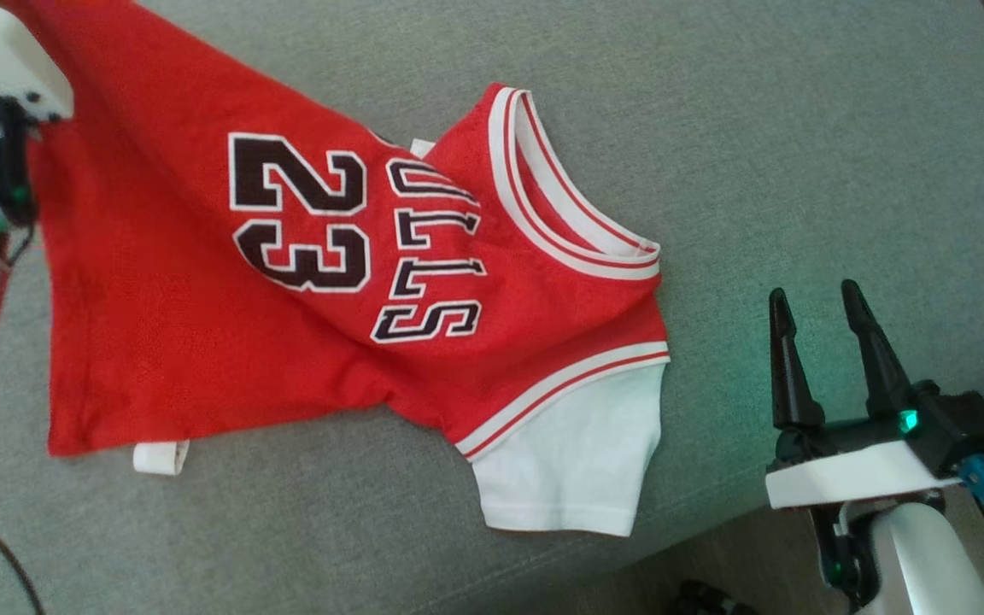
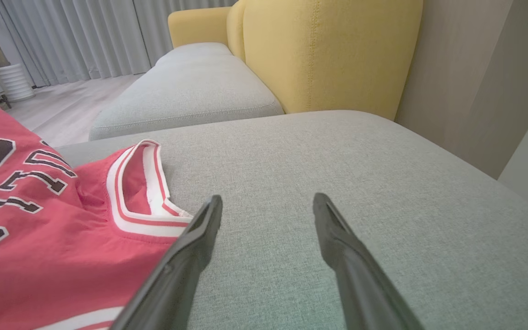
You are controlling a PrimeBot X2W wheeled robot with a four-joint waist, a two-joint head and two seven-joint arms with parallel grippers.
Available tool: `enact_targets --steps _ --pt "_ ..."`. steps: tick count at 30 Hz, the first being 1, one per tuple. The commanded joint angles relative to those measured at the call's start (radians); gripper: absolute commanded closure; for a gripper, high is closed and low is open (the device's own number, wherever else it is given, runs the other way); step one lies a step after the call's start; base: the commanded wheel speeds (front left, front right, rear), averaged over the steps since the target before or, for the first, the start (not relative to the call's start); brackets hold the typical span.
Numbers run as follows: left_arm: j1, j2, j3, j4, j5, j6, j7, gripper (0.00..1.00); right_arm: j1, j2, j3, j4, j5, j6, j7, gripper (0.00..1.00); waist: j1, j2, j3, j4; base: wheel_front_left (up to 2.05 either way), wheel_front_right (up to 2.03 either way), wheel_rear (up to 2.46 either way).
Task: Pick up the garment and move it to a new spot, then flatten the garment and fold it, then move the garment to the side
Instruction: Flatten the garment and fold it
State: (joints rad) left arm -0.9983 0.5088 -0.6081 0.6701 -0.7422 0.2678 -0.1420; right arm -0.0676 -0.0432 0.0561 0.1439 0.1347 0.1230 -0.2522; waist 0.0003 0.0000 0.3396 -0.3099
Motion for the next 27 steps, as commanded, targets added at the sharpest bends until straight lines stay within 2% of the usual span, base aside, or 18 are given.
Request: enact_targets --steps 1,8,12,15,20,27 --pt "-0.038 0.035 0.034 0.011 0.006 -0.010 -0.015 0.00 -0.007 -0.007 0.017 -0.024 -0.001 0.008 -0.010 0.00 -0.0003 0.0000 -0.011 0.005 0.00 0.00 0.00" --pt "0.026 -0.002 0.012 0.107 -0.009 -0.052 -0.046 0.00 0.022 -0.007 -0.004 -0.020 -0.012 0.008 -0.010 0.00 -0.0003 0.0000 -0.075 0.062 0.00 0.00 0.00" --pt "0.117 -0.014 0.027 0.085 -0.051 -0.059 -0.056 0.00 0.036 -0.007 -0.013 -0.021 -0.019 0.008 -0.010 0.00 -0.0003 0.0000 -0.111 0.098 0.00 0.00 0.00" --pt "0.229 -0.011 0.007 0.038 -0.077 -0.073 -0.014 0.00 0.050 -0.007 -0.017 -0.022 -0.024 0.008 -0.010 0.00 -0.0003 0.0000 -0.130 0.119 0.00 0.00 0.00" --pt "0.429 0.003 -0.004 -0.085 -0.131 -0.053 0.034 0.00 0.069 -0.007 -0.027 -0.025 -0.034 0.008 -0.010 0.00 -0.0003 0.0000 -0.144 0.142 0.00 0.00 0.00" --pt "0.580 0.022 -0.045 -0.229 -0.140 0.016 0.099 0.00 0.074 -0.007 -0.024 -0.029 -0.051 0.008 -0.010 0.00 -0.0003 0.0000 -0.131 0.165 0.00 0.00 0.00"
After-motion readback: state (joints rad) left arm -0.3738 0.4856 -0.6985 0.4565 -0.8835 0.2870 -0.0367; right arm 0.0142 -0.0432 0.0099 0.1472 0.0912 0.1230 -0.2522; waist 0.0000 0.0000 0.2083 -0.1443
